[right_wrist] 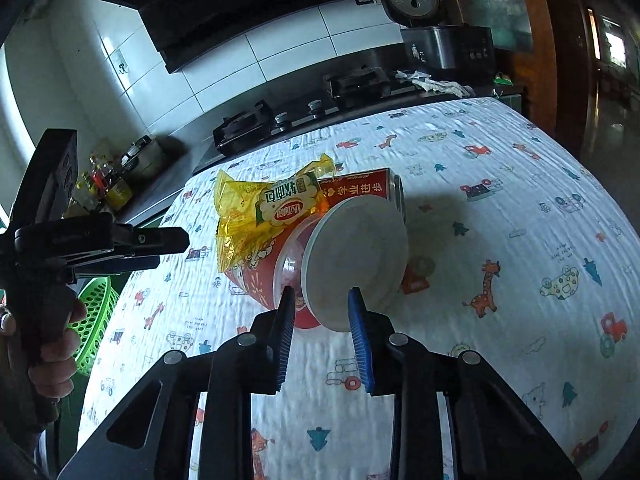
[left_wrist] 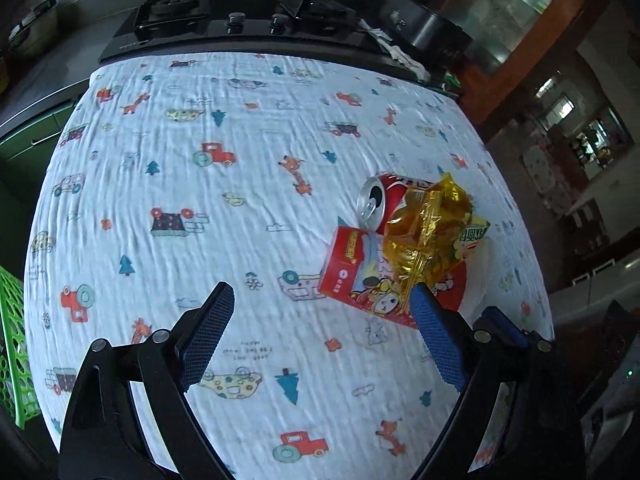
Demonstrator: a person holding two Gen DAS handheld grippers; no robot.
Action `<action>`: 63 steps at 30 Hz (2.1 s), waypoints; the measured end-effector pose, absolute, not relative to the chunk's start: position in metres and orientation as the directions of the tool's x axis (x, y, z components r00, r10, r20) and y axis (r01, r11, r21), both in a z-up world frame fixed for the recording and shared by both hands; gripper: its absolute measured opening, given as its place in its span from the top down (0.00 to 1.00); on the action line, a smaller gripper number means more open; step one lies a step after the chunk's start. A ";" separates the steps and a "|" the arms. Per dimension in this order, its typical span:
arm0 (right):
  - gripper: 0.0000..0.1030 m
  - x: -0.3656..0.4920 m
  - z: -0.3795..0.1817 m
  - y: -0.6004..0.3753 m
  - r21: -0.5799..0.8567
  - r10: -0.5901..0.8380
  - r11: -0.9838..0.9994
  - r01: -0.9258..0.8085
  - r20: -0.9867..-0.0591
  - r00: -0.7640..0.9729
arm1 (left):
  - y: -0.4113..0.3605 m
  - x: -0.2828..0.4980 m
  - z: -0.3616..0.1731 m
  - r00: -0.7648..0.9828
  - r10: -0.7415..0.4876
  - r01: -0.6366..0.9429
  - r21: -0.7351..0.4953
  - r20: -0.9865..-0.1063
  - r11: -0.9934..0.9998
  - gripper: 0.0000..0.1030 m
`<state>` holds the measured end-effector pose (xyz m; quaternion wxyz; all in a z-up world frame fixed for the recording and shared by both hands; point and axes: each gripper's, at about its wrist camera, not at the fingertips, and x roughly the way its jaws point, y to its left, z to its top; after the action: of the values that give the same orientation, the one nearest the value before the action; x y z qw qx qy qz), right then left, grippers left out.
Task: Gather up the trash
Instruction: 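Grasp the yellow snack bag with the left tool while right tool grasps the red cup lid, then carry the bag and lid to the basket and open both tools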
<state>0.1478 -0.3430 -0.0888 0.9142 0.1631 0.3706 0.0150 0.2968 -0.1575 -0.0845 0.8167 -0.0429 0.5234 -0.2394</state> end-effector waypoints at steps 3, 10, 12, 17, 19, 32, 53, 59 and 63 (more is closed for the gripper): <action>0.77 0.152 -0.089 -0.343 0.311 0.157 0.947 0.082 -0.670 0.725 | -0.168 0.299 -0.084 0.341 -0.461 0.374 -0.332 -0.819 0.866 0.14; 0.77 0.159 -0.091 -0.341 0.295 0.157 0.953 0.067 -0.671 0.724 | -0.191 0.304 -0.081 0.365 -0.493 0.448 -0.315 -0.790 0.837 0.14; 0.77 0.162 -0.093 -0.342 0.290 0.154 0.955 0.068 -0.677 0.720 | -0.195 0.307 -0.083 0.362 -0.494 0.456 -0.312 -0.790 0.833 0.14; 0.79 0.167 -0.096 -0.343 0.291 0.158 0.955 0.064 -0.677 0.718 | -0.199 0.315 -0.087 0.359 -0.515 0.463 -0.331 -0.778 0.823 0.20; 0.83 0.170 -0.096 -0.342 0.292 0.163 0.955 0.059 -0.676 0.718 | -0.201 0.316 -0.090 0.331 -0.538 0.479 -0.353 -0.775 0.804 0.35; 0.94 0.165 -0.094 -0.328 0.278 0.181 0.960 0.019 -0.672 0.718 | -0.196 0.302 -0.085 0.329 -0.587 0.528 -0.372 -0.740 0.764 0.76; 0.94 0.113 -0.079 -0.268 0.256 0.269 0.958 -0.128 -0.652 0.709 | -0.066 0.269 -0.049 0.481 -0.510 0.407 -0.333 -0.714 0.851 0.78; 0.94 0.100 -0.075 -0.242 0.240 0.293 0.955 -0.176 -0.650 0.701 | -0.011 0.261 -0.049 0.529 -0.460 0.325 -0.330 -0.713 0.886 0.78; 0.94 0.092 -0.065 -0.226 0.228 0.314 0.949 -0.217 -0.635 0.706 | 0.027 0.256 -0.047 0.566 -0.414 0.261 -0.322 -0.713 0.910 0.78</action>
<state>0.0915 -0.2257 -0.0649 0.9211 0.0682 0.3553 0.1441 0.2561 0.0274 -0.0473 0.8802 -0.0903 0.4246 -0.1919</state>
